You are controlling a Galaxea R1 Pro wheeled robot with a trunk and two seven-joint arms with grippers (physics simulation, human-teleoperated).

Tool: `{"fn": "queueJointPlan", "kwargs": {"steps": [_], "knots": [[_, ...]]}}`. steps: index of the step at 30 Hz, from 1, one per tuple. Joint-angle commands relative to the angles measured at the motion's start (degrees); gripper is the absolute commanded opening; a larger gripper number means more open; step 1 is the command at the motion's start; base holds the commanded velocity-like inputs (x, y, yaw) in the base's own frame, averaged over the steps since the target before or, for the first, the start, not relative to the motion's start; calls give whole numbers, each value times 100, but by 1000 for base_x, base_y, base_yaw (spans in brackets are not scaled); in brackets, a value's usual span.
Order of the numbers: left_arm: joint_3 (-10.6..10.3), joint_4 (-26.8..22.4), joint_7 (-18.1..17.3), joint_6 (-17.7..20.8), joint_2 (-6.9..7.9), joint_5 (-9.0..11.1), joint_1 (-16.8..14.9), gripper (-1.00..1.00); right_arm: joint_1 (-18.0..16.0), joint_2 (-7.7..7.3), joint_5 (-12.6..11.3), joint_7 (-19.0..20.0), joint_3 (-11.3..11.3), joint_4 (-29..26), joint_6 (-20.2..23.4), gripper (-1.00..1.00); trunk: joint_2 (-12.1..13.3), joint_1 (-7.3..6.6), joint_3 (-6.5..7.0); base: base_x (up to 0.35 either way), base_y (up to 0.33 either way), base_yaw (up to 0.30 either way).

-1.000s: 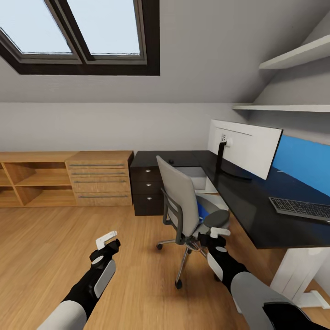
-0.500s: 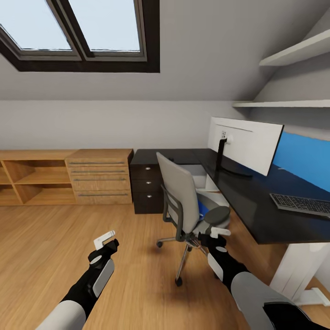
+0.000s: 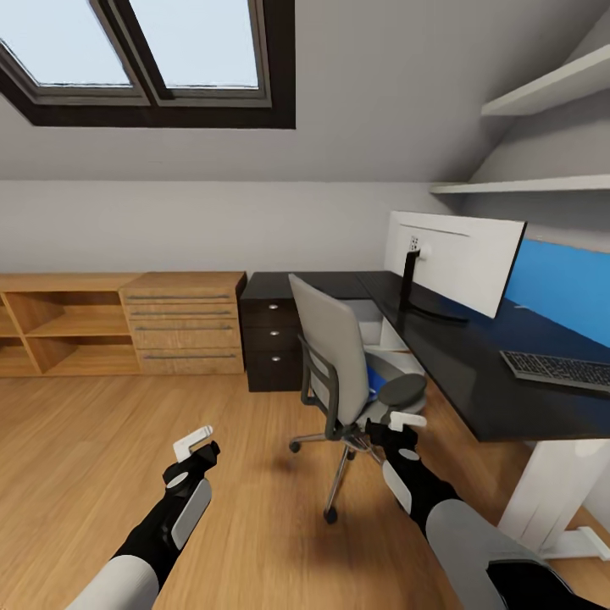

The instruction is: In the bedroom, organize the workspace by keeping the computer under the desk, ensuring the monitor is on the desk, placing the keyboard on the desk next to the monitor, placing the mouse on the desk next to the keyboard, moving the folder from the swivel chair onto the desk next to the mouse, stacking the notebook on top of the folder with the pen on top of the notebook, and positioning the swivel chair next to the desk.

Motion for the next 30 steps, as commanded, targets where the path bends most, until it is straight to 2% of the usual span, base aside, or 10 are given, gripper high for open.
{"fn": "queueJointPlan", "kwargs": {"steps": [1,12,30], "knots": [[-27,-25,43,14,4,32,-2,100,-4,-2,-60,-3,-3,-21,-38,100,-44,22,-24,0,0,0],[-25,-230,43,53,2,33,4,100,-4,-23,-53,-3,-21,-37,-38,100,-486,263,-222,0,0,0],[-27,-291,43,57,-3,34,10,100,-4,-29,-53,-12,-29,-117,-15,100,-1208,659,-545,0,0,0]]}}
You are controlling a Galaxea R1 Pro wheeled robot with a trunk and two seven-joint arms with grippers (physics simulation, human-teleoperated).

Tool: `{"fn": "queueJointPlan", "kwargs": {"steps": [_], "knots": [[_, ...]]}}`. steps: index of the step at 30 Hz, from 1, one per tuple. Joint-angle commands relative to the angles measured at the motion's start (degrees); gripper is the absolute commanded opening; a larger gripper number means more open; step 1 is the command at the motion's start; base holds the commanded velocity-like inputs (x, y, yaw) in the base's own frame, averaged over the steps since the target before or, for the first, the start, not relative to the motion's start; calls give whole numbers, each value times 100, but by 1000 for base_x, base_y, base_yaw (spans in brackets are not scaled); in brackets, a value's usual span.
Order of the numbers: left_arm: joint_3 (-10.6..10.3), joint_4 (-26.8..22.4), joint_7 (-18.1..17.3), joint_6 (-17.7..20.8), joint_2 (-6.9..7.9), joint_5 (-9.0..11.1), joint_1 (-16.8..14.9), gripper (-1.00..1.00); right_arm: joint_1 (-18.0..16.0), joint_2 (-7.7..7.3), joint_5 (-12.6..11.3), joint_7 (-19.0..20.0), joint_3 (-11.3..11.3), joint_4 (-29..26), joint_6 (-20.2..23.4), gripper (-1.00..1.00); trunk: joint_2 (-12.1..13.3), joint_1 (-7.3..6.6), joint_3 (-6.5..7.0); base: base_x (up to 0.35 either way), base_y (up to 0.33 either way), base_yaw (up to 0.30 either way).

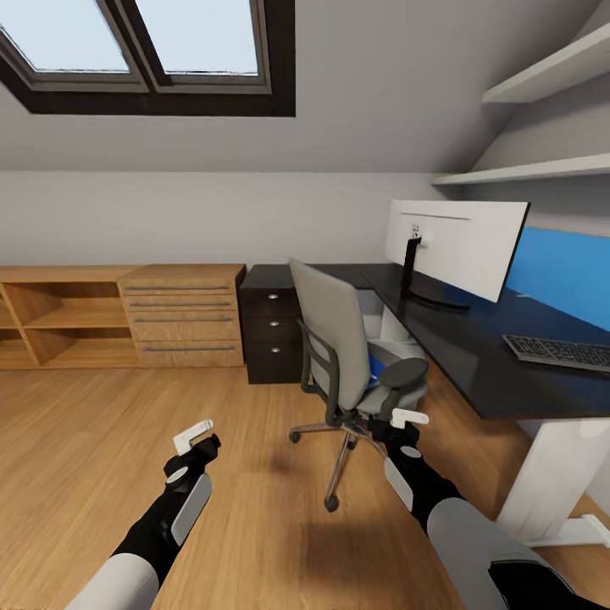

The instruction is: In the bedroom, organize the workspace by keeping the computer under the desk, ensuring the monitor is on the desk, placing the keyboard on the desk next to the monitor, placing the mouse on the desk next to the keyboard, moving the folder from the swivel chair onto the desk next to the mouse, stacking the notebook on top of the folder with the pen on top of the notebook, and positioning the swivel chair next to the desk.

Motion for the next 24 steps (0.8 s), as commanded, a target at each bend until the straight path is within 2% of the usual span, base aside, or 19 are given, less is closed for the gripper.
{"fn": "queueJointPlan", "kwargs": {"steps": [1,2,4,9,10,11,13,16,24], "knots": [[-22,-16,42,21,4,27,8,100,-4,2,-58,-1,-4,4,-36,100,-44,22,-24,0,0,0],[-26,-256,42,31,3,32,155,100,-4,-11,-52,-1,-4,3,-51,100,-84,44,-42,0,0,0],[-24,-433,42,65,6,33,240,100,-4,-22,-51,-1,-4,3,-54,100,-165,88,-78,0,0,0],[-25,-1376,42,557,10,35,693,100,-4,-36,-51,-1,-2,-2,-57,100,-365,197,-168,0,0,0],[-22,-1775,39,837,10,35,881,100,-4,-41,-54,-1,-3,-5,-56,100,-405,219,-186,0,0,0],[-20,-2494,31,1414,18,38,1213,100,0,-50,-55,-1,-4,-64,-41,100,-445,241,-204,0,0,0],[-19,-2857,28,1738,23,41,1370,100,6,-54,-53,-1,-4,-153,-28,100,-526,285,-240,0,0,0],[-19,-3091,26,1949,27,50,1471,100,20,-56,-52,-2,-4,-256,-11,100,-646,351,-294,0,0,0],[-18,-3241,25,2078,29,42,1539,100,30,-62,-52,-8,-4,-332,2,100,-967,527,-437,0,0,0]]}}
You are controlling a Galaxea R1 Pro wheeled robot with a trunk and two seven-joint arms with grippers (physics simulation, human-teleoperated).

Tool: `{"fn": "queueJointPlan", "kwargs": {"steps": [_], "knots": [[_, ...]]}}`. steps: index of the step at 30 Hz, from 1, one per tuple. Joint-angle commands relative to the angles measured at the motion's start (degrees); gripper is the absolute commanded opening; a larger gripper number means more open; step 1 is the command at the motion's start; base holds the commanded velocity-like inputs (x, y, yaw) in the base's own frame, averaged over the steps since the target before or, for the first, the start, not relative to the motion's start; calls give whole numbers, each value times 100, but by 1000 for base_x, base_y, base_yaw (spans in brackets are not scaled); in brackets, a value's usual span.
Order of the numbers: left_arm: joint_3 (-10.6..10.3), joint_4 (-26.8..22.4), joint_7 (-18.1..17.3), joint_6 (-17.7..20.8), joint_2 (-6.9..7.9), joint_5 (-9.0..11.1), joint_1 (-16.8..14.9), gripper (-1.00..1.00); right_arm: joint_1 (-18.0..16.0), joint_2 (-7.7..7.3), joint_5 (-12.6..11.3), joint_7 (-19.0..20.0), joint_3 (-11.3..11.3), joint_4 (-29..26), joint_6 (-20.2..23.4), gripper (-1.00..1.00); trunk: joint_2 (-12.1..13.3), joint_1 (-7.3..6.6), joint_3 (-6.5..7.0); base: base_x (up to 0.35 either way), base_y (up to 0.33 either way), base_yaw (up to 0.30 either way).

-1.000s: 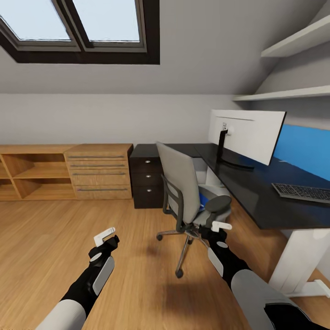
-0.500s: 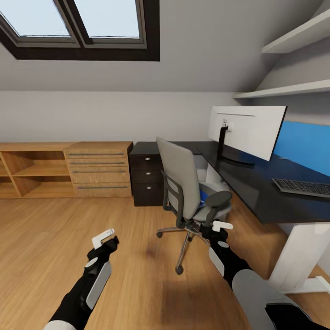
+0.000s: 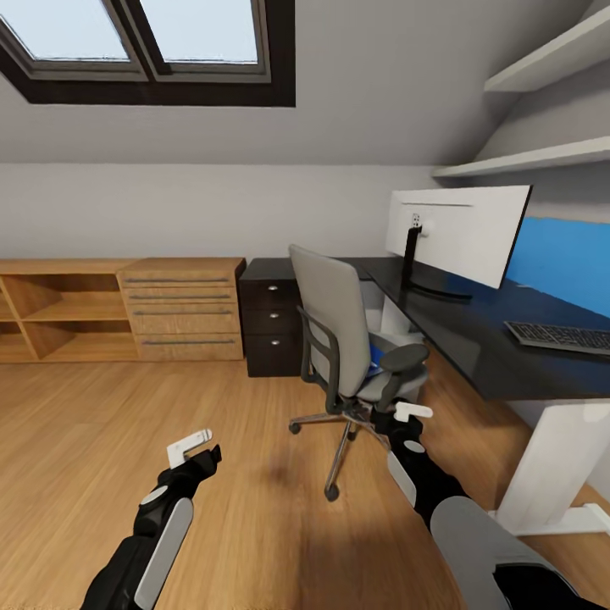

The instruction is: In the bedroom, organize the workspace by keeping the computer under the desk, ensuring the monitor is on the desk, placing the keyboard on the desk next to the monitor, placing the mouse on the desk next to the keyboard, moving the folder from the swivel chair onto the desk next to the mouse, stacking the notebook on top of the folder with the pen on top of the notebook, and positioning the swivel chair next to the desk.

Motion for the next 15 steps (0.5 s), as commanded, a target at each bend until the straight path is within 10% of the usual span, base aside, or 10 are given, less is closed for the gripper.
{"fn": "queueJointPlan", "kwargs": {"steps": [1,5,9,12,15], "knots": [[-8,-19,51,8,2,48,2,100,-4,0,-58,0,-4,2,-34,100,-44,21,-24,0,0,0],[-8,-51,56,2,2,41,18,100,-3,-3,-62,-2,-8,-25,-5,100,-205,109,-96,0,0,0],[-8,-106,57,2,2,39,25,100,274,-4,-158,2,-133,-859,909,100,-365,197,-168,0,0,0],[-7,-123,57,2,2,38,25,100,1465,11,-386,-4,-254,-3167,1940,100,-485,263,-222,0,0,0],[-8,-125,57,5,2,42,26,100,1866,28,-422,-3,-271,-3858,2231,100,-606,329,-276,0,0,0]]}}
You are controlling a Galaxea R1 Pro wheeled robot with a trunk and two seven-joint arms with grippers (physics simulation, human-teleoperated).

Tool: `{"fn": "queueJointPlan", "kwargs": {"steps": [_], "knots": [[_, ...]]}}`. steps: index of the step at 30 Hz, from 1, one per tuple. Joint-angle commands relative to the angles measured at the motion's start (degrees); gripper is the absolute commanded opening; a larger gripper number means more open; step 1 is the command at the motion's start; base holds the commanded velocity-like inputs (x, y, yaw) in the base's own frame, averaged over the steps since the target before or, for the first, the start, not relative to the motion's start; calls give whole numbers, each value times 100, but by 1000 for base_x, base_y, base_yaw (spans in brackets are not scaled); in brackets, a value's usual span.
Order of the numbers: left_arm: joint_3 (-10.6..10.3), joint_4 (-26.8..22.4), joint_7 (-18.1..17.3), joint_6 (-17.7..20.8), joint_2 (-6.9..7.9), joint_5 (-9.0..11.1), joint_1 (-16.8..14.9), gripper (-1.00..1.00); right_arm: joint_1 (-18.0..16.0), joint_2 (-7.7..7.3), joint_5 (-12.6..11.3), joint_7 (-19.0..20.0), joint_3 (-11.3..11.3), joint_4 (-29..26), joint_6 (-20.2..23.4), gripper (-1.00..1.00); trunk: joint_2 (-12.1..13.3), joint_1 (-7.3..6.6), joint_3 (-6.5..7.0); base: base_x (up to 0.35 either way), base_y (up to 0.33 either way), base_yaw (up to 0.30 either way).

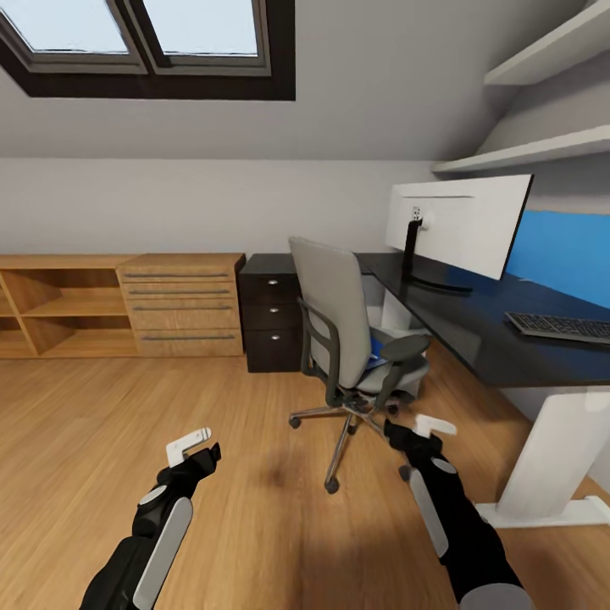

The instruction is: In the bedroom, organize the workspace by keeping the computer under the desk, ensuring the monitor is on the desk, placing the keyboard on the desk next to the monitor, placing the mouse on the desk next to the keyboard, moving the folder from the swivel chair onto the desk next to the mouse, stacking the notebook on top of the folder with the pen on top of the notebook, and positioning the swivel chair next to the desk.

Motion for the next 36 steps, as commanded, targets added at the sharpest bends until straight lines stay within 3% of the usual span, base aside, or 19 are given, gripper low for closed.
{"fn": "queueJointPlan", "kwargs": {"steps": [1,17,25,32,36], "knots": [[-8,-8,48,13,1,54,-4,100,31,5,-59,-25,-4,-66,40,100,-44,22,-24,0,0,0],[-8,-9,48,19,1,49,-1,100,146,52,-80,-25,33,-291,94,100,-686,373,-312,0,0,0],[-8,12,54,24,1,47,-3,100,146,51,-84,-15,18,-293,85,100,-696,394,-489,0,0,0],[-8,208,34,-2,5,50,-4,100,146,42,-62,-5,19,-247,47,100,-696,394,-489,0,0,0],[-8,247,24,-8,9,49,-4,100,146,15,-30,-7,32,-40,-235,100,-696,394,-489,112,-47,0]]}}
